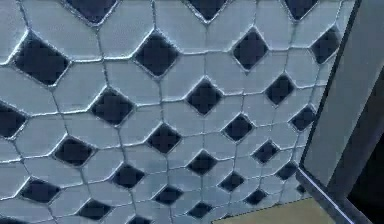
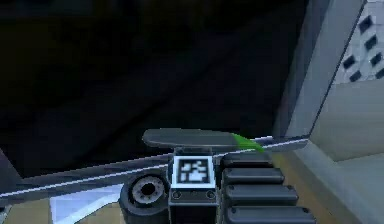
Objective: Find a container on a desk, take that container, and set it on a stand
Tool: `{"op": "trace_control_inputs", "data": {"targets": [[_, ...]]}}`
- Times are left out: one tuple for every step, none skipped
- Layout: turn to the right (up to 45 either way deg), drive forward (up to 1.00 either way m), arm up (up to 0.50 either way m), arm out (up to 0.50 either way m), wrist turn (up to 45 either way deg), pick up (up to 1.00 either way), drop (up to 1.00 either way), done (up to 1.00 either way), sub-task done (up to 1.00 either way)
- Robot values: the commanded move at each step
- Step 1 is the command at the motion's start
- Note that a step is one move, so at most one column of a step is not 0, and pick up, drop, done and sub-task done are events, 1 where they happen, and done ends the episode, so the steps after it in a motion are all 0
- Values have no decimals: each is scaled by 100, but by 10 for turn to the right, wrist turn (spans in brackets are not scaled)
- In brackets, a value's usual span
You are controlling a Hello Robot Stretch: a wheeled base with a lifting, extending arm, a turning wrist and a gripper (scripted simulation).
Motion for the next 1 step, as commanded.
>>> {"op": "trace_control_inputs", "data": {"targets": [[450, 0, 0, 0, 0, 0, 0, 0, 0]]}}
